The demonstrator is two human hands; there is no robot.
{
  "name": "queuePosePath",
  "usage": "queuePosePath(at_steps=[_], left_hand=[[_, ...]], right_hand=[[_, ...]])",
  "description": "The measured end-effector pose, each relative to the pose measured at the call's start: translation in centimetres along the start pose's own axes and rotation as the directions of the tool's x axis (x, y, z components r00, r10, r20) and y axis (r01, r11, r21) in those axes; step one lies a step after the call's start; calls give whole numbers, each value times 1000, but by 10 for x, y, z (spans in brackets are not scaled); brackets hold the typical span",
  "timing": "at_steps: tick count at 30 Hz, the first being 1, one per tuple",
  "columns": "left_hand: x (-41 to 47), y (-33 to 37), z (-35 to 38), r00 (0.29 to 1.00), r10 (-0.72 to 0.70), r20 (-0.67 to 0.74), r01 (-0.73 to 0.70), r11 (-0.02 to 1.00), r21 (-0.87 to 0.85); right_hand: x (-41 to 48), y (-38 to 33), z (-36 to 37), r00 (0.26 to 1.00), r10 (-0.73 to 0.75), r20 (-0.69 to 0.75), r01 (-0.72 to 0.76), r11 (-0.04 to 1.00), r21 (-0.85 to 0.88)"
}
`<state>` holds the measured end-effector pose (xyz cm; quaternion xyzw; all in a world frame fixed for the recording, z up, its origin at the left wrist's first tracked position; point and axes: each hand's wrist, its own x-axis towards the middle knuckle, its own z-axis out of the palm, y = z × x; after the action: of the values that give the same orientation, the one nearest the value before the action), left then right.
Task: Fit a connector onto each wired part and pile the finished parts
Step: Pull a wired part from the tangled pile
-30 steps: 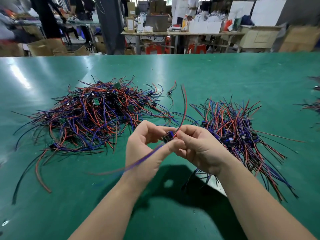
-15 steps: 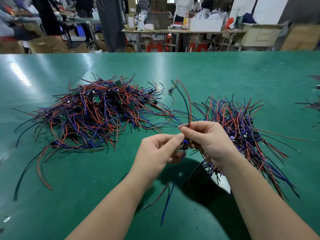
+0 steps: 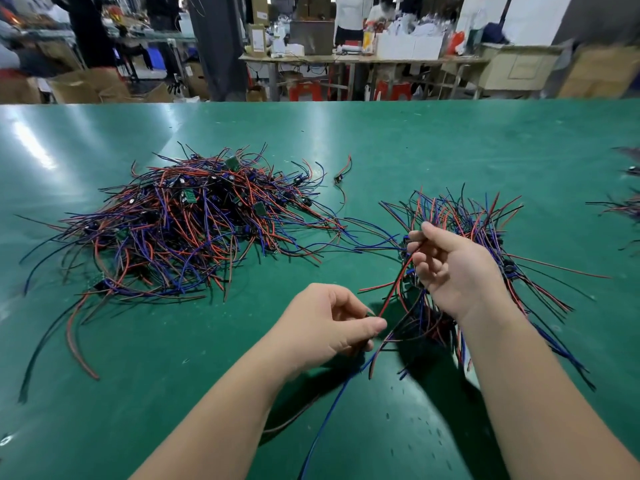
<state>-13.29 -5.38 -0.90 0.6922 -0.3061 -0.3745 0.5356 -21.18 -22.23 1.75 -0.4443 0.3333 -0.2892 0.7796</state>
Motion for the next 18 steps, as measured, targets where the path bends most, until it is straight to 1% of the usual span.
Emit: queuePosePath(at_steps=[1,3,5,6,7,8,9,10,11,12,13,14,15,16,18], left_hand=[[0,-2,-1,1000,-5,-4,5,999,35],[-1,-4,-3,1000,-14,-16,14,999,31],[-1,-2,-3,997,-1,-72,-3,998,-55],[-1,0,-4,992,-1,-126,-16,991,-134],[1,2,-6,983,-6,-186,-37,974,-224],[2,4,-8,971,-11,-241,-66,949,-308],[4,5,-10,957,-15,-290,-100,920,-378],[6,6,-12,944,-20,-329,-131,894,-429],[7,6,-14,933,-23,-358,-156,872,-464],[8,5,-15,927,-23,-375,-176,857,-485],[9,4,-15,924,-17,-383,-189,849,-494],[10,3,-15,923,-9,-385,-198,846,-494],[10,3,-15,924,1,-383,-205,846,-492],[10,3,-16,929,12,-369,-209,841,-499],[9,5,-17,951,26,-309,-193,830,-523]], right_hand=[[1,-1,0,1000,22,-14,-21,998,59],[2,-4,0,999,27,-29,-21,983,183],[5,-6,-2,997,-22,-71,39,968,248],[6,-6,-1,995,-53,-81,70,972,224],[5,-4,1,995,-79,-58,88,983,163],[2,-1,4,995,-100,13,99,992,74],[-2,4,8,985,-115,126,121,992,-33],[-7,10,12,960,-115,256,156,977,-146],[-11,18,18,921,-108,375,213,944,-252],[-16,25,23,877,-105,470,294,889,-351],[-21,33,28,838,-112,534,388,810,-439],[-25,38,33,811,-133,570,471,726,-501],[-26,43,36,796,-166,582,527,663,-531],[-27,45,38,797,-200,570,547,641,-539],[-27,45,39,828,-247,504,523,666,-532]])
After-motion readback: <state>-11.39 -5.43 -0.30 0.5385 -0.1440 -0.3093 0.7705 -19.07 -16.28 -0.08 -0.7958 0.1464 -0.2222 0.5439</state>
